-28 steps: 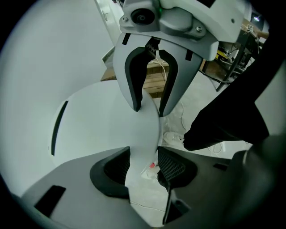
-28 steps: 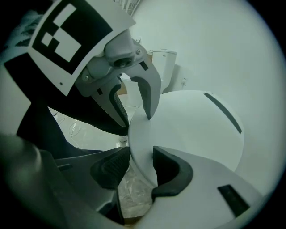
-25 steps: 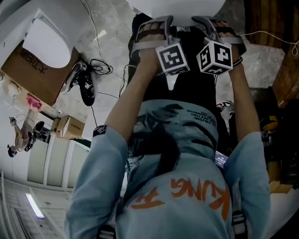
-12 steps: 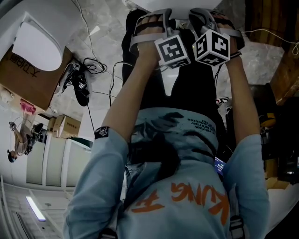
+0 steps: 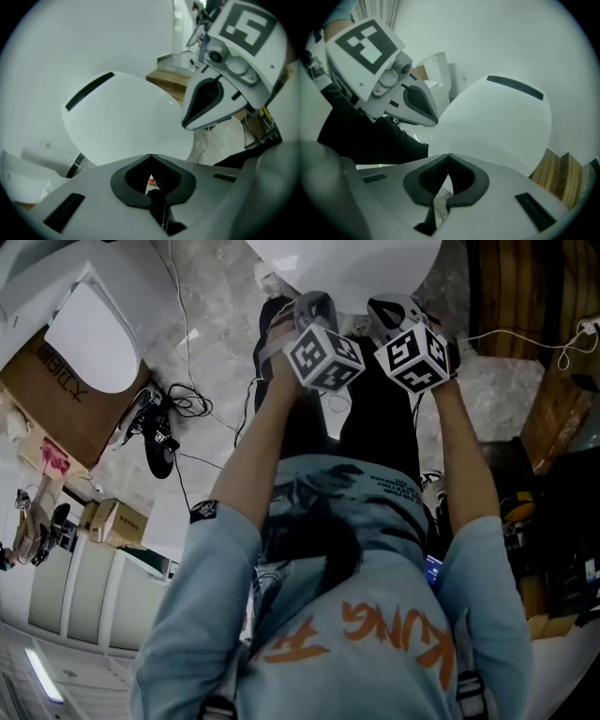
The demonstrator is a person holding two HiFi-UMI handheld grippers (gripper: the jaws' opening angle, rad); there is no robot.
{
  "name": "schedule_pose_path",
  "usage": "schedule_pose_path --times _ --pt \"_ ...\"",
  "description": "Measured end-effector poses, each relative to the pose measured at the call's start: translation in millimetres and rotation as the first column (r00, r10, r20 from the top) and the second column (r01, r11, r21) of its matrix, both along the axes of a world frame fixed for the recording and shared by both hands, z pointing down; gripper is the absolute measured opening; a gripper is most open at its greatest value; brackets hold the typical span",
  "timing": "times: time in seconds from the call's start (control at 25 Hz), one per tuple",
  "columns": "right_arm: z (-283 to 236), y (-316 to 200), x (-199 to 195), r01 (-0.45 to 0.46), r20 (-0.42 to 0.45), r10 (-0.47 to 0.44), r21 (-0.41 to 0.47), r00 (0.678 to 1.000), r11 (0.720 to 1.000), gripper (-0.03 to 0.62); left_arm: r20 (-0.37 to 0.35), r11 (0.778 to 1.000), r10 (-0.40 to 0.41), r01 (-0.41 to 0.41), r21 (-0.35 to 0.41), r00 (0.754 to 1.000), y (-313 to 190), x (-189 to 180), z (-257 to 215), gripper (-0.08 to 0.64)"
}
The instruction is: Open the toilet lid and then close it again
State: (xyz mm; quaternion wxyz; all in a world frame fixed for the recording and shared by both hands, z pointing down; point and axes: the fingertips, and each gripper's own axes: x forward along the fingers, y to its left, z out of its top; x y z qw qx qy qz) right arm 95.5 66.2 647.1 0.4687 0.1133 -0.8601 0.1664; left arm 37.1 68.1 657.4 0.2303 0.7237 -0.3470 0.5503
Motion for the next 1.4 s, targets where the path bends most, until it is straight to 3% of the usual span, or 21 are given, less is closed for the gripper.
schedule_pose_path --times 0.12,0.24,0.48,0.64,0.76,0.96,1.2,1.4 --pt "-29.0 -18.4 -3.7 -0.048 0.041 0.046 0.036 0.998 0.998 0.014 -0.031 0.987 -0.145 0.147 0.063 0.989 -25.3 -21.2 -30.7 0.026" --pt "-64.5 -33.2 -6.5 -0.109 0.089 0.103 0.062 0.991 0.992 0.013 -0.078 0.96 -0.237 0.246 0.133 0.968 -40.8 -33.8 -71.0 0.026" --pt "-143.6 -57.6 -23.0 -0.263 0.219 0.237 0.095 0.946 0.96 0.012 -0.219 0.871 -0.357 0.408 0.272 0.908 -57.0 -47.0 -160.5 0.026" --pt "-195.7 -71.9 -26.4 -0.337 0.3 0.291 0.113 0.909 0.935 0.012 -0.311 0.782 -0.436 0.527 0.334 0.845 -70.3 -53.2 -220.5 0.026" --pt "-238.7 -87.9 -27.5 -0.398 0.367 0.326 0.139 0.871 0.907 0.012 -0.368 0.712 -0.457 0.58 0.394 0.81 -85.4 -60.6 -267.9 0.026" --pt "-324.7 -123.7 -33.8 -0.487 0.5 0.349 0.173 0.792 0.856 0.012 -0.444 0.572 -0.486 0.659 0.488 0.752 -113.4 -77.8 -344.1 0.026" --pt "-435.0 -157.3 -33.0 -0.542 0.644 0.277 0.257 0.714 0.8 0.012 -0.512 0.438 -0.422 0.663 0.607 0.748 -135.3 -80.4 -439.2 0.026" --pt "-503.2 -170.4 -29.4 -0.556 0.697 0.204 0.325 0.687 0.765 0.012 -0.535 0.314 -0.344 0.631 0.709 0.772 -144.8 -85.6 -519.5 0.026"
